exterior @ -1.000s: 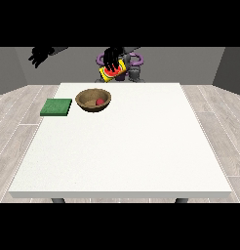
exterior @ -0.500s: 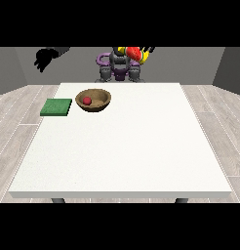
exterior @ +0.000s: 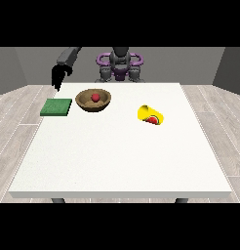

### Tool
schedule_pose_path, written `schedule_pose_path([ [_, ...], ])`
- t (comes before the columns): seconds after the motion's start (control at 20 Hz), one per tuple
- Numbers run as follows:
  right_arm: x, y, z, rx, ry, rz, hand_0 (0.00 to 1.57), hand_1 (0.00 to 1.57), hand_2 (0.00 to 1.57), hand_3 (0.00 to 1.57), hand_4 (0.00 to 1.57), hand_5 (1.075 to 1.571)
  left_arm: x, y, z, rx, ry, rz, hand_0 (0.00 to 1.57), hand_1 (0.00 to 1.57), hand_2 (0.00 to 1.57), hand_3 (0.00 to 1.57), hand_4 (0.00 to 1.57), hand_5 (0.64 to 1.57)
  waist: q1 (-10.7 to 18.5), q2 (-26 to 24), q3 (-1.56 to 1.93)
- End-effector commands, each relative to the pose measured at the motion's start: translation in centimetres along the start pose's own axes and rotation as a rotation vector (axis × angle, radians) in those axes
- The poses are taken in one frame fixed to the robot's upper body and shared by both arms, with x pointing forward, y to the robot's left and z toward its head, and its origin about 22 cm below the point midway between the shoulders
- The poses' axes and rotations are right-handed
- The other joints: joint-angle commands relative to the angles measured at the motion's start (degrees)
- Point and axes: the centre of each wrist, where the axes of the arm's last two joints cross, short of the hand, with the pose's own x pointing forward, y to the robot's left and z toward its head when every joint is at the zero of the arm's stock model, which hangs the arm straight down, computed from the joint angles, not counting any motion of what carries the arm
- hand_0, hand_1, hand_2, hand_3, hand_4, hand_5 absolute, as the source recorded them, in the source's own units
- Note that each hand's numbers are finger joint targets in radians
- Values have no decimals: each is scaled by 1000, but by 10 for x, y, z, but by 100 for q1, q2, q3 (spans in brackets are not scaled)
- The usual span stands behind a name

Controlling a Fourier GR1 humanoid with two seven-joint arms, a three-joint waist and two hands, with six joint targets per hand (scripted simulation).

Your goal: Pick the cup and pour the ball into the bowl, then pick the bowl and place it on the pad

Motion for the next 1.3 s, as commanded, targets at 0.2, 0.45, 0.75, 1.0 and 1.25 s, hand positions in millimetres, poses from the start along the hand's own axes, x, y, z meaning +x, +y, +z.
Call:
schedule_pose_path([
  [0.2,-23,26,-14,-14,-54,-66,0,0,0,0,738,1568,19,89,7,-40,-114,118,0,0,0,0,1047,1558,186,828,33],
  [0.45,-50,30,-8,10,-36,-58,0,0,0,0,611,1557,14,138,26,-27,-96,124,0,0,0,0,984,1552,76,777,32],
  [0.75,-69,32,-9,3,-80,-60,0,0,0,0,553,1558,37,156,34,-6,-135,129,0,0,0,0,1008,1535,32,1093,36],
  [1.0,-59,44,-28,-8,-76,-71,0,0,0,0,498,1551,19,166,49,-8,-145,128,0,0,0,0,1016,1536,138,1180,33],
  [1.25,-69,26,-17,-6,-93,-53,0,0,0,0,449,1546,25,162,54,2,-172,114,0,0,0,0,1018,1540,147,1313,34],
])
